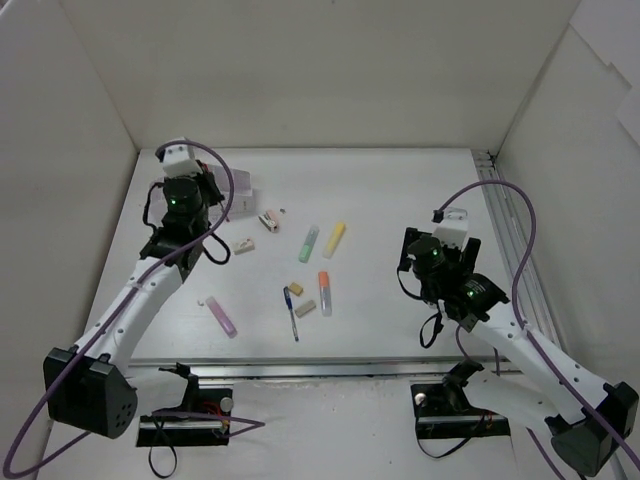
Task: Sort the stationery into containers
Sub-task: Pick up the pen from the center of the board, then place the pen in the storage box, then pick up the pen from the center of the board.
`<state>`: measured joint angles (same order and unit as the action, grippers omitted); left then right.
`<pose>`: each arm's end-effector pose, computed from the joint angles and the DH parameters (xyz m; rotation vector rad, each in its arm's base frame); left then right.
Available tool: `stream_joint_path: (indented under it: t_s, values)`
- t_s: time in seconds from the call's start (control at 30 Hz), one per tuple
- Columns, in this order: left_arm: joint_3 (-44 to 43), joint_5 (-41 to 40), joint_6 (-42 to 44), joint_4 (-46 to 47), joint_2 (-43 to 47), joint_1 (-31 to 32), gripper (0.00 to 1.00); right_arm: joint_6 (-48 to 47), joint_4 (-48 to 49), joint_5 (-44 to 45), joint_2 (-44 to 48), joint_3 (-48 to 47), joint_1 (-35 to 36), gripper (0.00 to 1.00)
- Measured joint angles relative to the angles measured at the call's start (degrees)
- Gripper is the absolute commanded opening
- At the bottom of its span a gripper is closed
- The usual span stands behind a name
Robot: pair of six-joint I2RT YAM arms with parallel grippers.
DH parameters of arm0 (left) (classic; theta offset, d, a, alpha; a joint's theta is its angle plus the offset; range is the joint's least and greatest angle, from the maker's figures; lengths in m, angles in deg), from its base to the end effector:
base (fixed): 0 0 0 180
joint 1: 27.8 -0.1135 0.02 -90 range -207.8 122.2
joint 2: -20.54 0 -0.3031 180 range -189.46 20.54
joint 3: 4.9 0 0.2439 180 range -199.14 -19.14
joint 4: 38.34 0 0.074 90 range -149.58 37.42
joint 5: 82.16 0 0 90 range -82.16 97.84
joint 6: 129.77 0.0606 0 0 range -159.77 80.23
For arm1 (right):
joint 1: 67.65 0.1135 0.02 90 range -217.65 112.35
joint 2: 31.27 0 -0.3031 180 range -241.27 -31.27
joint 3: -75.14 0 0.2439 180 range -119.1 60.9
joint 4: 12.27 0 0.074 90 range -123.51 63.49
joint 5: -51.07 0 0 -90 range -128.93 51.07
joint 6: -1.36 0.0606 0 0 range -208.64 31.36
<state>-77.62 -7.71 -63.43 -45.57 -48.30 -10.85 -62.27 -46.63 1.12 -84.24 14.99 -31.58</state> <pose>0.2784 -0.0679 0.4049 -0.3037 1.6084 -0.3235 0.1737 0.0783 0.3310 0.2582 1.9106 0.0091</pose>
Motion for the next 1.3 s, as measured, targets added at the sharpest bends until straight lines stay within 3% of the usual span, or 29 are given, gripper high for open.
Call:
stream_joint_path:
  t_s: [0.23, 0.47, 0.7, 1.0, 1.03, 1.07, 1.13, 1.2, 1.3]
  values:
    - [-8.55, 2.14, 13.38, 13.14, -10.56, -12.68, 0.00, -3.06, -0.02, 3.65, 2.80, 0.42, -0.04, 0.98]
    - [-19.04, 9.25, 14.53, 20.11, -26.82, -23.19, 0.00, -5.31, 0.26, 5.90, 3.08, 0.39, -0.44, 0.98]
    - [-24.37, 14.64, 14.51, 21.18, -37.51, -23.76, 0.00, -5.84, 1.25, 6.23, 2.62, 0.39, -1.40, 0.98]
    - [-21.90, 18.62, 13.88, 24.48, -41.00, -23.76, 0.00, -6.08, 2.54, 5.51, -0.22, 0.37, -2.36, 0.98]
    - [-21.09, 18.91, 13.79, 25.00, -40.98, -23.76, 0.05, -6.12, 2.64, 5.38, -0.31, 0.37, -2.36, 0.98]
    - [-20.15, 19.10, 13.66, 25.35, -40.85, -23.76, 0.19, -6.12, 2.75, 5.29, -0.37, 0.37, -2.38, 0.98]
    - [-17.77, 19.21, 13.40, 25.49, -40.37, -23.76, 0.23, -6.12, 2.95, 4.90, -0.44, 0.35, -2.40, 0.98]
    - [-15.45, 19.21, 13.55, 25.22, -39.50, -23.76, 0.41, -6.14, 3.15, 4.55, -0.46, 0.28, -2.40, 0.98]
    - [-12.74, 19.15, 13.42, 24.22, -37.09, -23.76, 0.55, -6.10, 3.21, 3.98, -0.44, 0.28, -2.47, 0.98]
